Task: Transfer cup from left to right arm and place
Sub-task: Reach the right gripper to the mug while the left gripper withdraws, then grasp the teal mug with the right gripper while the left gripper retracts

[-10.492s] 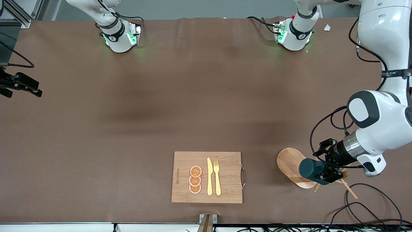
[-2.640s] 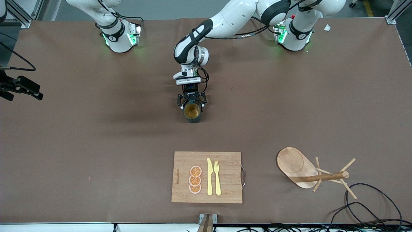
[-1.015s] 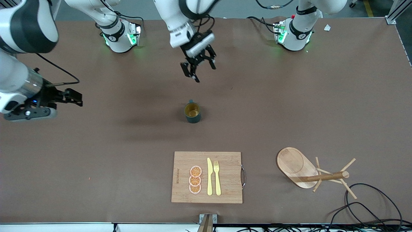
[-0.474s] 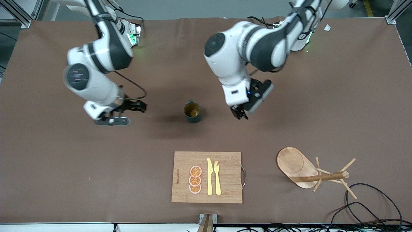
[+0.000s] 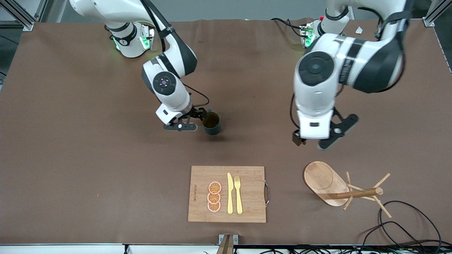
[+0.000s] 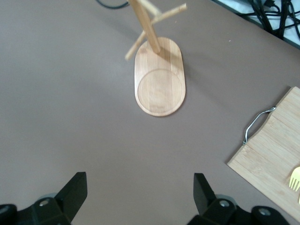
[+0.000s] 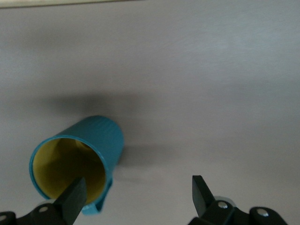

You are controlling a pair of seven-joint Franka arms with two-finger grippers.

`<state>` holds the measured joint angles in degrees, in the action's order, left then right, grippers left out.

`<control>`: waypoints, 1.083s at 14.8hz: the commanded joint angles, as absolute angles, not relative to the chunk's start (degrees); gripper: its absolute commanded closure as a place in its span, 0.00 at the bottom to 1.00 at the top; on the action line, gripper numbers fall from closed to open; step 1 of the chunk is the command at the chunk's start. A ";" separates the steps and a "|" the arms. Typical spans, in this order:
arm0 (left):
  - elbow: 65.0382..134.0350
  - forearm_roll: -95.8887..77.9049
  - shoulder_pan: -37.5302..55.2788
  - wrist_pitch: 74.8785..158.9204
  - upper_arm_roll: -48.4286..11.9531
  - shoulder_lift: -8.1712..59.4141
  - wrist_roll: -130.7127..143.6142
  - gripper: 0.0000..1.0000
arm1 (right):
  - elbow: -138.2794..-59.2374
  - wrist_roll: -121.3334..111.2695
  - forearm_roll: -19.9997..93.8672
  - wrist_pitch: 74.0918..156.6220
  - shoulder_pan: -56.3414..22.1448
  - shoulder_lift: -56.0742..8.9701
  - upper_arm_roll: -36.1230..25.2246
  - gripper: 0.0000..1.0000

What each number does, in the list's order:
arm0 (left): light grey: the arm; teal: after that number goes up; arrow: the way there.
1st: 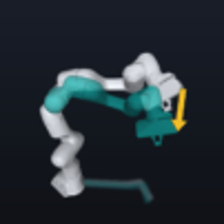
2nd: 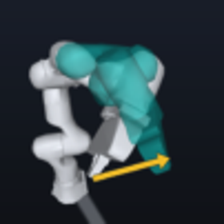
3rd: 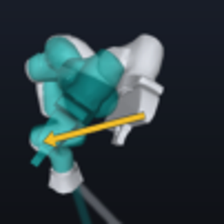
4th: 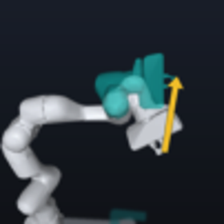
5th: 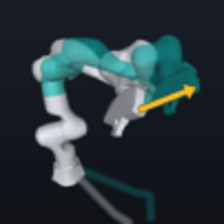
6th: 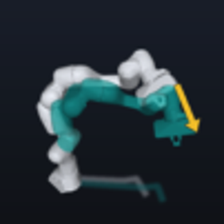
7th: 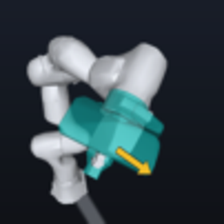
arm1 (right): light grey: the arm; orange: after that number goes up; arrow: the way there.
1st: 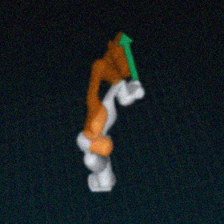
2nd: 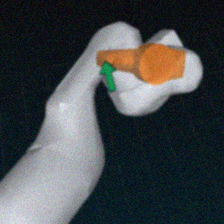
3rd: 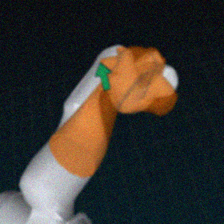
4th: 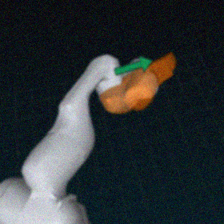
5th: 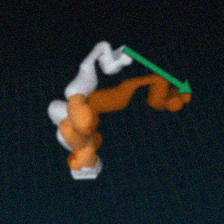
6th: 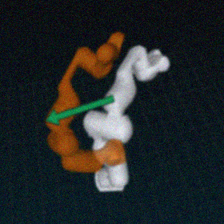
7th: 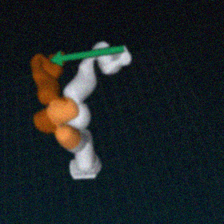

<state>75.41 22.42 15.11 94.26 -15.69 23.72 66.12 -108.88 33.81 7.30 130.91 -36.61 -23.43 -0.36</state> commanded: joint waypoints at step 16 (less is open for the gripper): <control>76.55 7.65 -1.06 88.33 -14.94 8.01 21.11 0.00 | -102.23 32.87 12.57 124.74 -32.45 -27.60 -1.41 1.00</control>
<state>75.20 8.67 -0.94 89.52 -15.54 10.81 24.17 -103.21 33.91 12.00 127.85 -35.83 -28.82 -1.75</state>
